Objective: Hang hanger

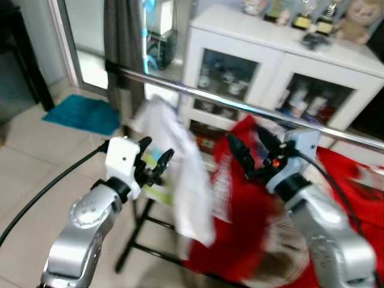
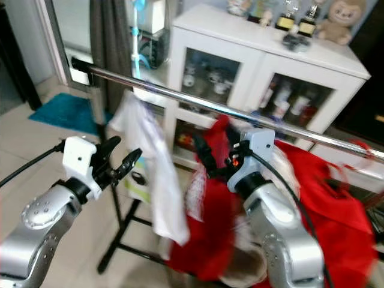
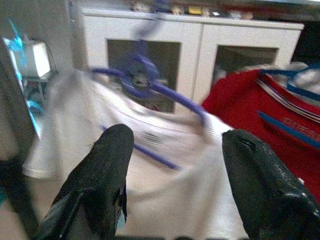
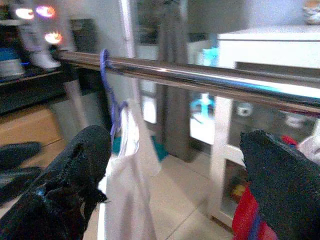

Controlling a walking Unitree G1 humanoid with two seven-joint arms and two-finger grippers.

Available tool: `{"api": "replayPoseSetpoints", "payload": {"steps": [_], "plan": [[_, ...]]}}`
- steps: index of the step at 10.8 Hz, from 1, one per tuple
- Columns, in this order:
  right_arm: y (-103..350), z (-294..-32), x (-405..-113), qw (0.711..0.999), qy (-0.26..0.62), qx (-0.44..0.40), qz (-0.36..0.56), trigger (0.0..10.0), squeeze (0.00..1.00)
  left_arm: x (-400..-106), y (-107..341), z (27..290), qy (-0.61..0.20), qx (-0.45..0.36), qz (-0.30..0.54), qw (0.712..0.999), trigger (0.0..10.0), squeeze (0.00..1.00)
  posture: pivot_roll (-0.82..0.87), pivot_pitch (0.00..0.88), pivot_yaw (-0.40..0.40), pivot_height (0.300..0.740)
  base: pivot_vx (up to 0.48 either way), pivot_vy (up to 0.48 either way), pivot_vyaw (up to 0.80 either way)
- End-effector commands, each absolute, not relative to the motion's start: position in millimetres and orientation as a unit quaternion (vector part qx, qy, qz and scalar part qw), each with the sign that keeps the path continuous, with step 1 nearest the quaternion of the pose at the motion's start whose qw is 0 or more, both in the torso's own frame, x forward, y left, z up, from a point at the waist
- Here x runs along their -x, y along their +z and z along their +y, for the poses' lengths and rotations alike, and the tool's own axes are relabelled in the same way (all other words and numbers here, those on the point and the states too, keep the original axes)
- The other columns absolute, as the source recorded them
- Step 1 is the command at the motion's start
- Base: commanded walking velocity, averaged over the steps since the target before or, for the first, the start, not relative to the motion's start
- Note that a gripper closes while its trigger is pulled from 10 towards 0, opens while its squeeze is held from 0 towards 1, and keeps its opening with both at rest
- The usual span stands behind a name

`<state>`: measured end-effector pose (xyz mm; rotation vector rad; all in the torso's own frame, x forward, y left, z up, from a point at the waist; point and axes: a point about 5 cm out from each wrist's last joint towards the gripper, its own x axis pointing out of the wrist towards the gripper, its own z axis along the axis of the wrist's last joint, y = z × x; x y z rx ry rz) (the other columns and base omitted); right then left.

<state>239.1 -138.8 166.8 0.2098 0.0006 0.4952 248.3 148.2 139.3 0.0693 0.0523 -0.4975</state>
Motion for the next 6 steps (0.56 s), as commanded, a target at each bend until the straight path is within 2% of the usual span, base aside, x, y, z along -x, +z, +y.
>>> {"api": "replayPoseSetpoints", "payload": {"steps": [1, 4, 5, 6], "plan": [[170, -144, -234, 0.96, 0.26, -0.101, 0.002, 10.0, 1.0, -247, 139, 142, -0.273, -0.03, 0.026, 0.961, 10.0, 0.14, -0.06, 0.0, -0.103, 0.74, 0.0, 0.0, 0.0], [171, -145, -233, 0.962, 0.261, -0.073, 0.04, 10.0, 1.0, -239, 141, 145, -0.34, -0.047, 0.038, 0.939, 10.0, 0.08, -0.07, 0.0, -0.091, 0.74, 0.0, 0.0, 0.0], [168, -139, -240, 0.965, 0.241, -0.081, 0.069, 10.0, 0.0, -236, 139, 146, -0.362, -0.051, 0.046, 0.93, 10.0, 0.06, -0.08, 0.0, -0.091, 0.74, 0.0, 0.0, 0.0], [169, -134, -245, 0.964, 0.237, -0.089, 0.078, 10.0, 0.0, -233, 138, 146, -0.385, -0.053, 0.054, 0.92, 10.0, 0.03, -0.08, 0.0, -0.09, 0.74, 0.0, 0.0, 0.0]]}}
